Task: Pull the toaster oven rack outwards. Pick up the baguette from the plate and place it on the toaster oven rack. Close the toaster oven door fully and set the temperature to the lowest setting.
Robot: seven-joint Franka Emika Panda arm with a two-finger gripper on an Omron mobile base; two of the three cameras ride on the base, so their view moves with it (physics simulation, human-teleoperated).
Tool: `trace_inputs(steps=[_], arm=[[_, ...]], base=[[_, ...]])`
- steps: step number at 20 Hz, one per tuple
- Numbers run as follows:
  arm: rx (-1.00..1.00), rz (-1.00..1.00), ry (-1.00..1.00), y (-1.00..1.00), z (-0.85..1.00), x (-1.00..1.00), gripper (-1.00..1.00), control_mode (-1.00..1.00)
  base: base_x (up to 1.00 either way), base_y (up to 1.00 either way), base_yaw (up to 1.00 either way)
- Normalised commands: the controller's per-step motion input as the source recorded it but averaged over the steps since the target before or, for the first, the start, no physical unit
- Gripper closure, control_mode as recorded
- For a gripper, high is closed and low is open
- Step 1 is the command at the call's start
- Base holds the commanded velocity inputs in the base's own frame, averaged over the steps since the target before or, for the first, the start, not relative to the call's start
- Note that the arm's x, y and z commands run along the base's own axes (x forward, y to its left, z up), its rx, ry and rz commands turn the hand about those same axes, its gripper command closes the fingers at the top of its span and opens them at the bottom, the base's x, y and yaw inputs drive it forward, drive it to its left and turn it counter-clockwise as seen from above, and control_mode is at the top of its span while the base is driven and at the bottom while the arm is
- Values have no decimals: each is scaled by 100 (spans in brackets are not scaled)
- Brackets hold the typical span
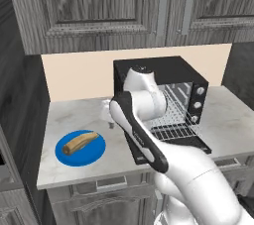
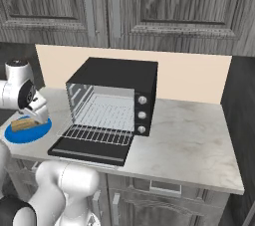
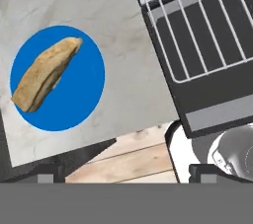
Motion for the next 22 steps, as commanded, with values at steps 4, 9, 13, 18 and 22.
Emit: trace_inputs(steps=[4, 9, 13, 18, 22], arm=[[-15, 0, 24, 89, -18, 48, -100, -100], [-10, -5, 18, 70, -3, 50, -100, -100], [-6, -9, 4, 59, -29, 32, -100, -100], [-2, -12, -1, 34, -56, 1, -100, -100], [0, -15, -4, 20, -44, 14, -100, -100]], base=[[0, 0, 0], [0, 0, 0], [0, 0, 0], [0, 0, 0], [0, 0, 0]])
